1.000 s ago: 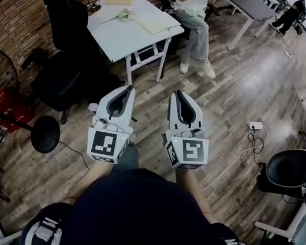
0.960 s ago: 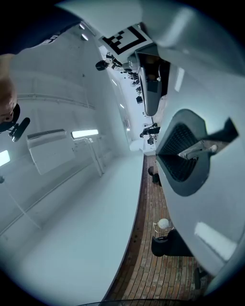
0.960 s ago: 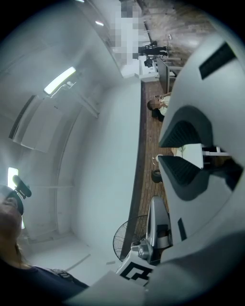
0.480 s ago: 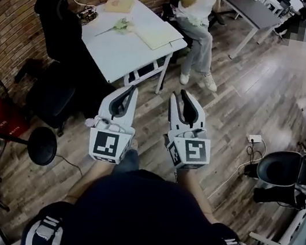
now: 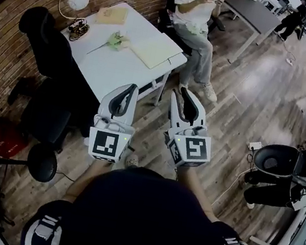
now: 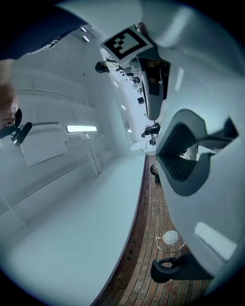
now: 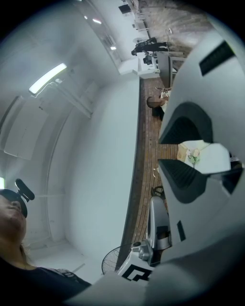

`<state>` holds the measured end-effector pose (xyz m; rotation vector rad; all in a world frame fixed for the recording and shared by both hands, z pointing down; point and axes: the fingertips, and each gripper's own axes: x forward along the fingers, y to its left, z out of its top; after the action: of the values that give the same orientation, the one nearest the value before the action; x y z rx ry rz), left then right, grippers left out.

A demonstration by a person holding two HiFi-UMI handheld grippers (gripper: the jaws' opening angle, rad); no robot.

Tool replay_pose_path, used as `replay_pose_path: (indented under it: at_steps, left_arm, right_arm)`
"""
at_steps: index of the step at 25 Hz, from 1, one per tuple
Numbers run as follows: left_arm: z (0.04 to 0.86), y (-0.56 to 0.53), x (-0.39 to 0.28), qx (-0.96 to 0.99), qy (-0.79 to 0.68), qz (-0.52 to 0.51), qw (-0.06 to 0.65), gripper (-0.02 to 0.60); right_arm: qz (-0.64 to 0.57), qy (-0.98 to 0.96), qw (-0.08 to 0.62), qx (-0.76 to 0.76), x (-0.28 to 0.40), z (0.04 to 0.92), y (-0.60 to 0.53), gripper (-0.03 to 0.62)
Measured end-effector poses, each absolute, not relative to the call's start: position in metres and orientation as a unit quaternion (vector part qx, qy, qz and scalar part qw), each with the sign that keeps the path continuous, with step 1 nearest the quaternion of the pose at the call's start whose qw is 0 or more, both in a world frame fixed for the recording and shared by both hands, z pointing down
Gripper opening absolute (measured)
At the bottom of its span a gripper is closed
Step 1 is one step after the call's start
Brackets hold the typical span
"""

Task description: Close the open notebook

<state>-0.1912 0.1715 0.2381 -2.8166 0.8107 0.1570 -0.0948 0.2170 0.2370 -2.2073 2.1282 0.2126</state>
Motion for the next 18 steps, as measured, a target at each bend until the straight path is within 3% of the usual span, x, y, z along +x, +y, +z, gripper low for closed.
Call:
replay_pose_path:
  at_steps: [4,18]
  left_arm:
    - [0.241,0.132,-0.175,-0.956,0.263,0.054,0.12,0.006]
    - [0.253,0.081,-0.154,-0.965,0.245,0.052,0.076,0.006]
  right_arm:
    - [0.069,0.689,0.037,-0.72,-0.082,0.24,0.177,0.066]
    - [0.056,0.678,0.032,-0.732,-0.064,0.25,0.127,0.069]
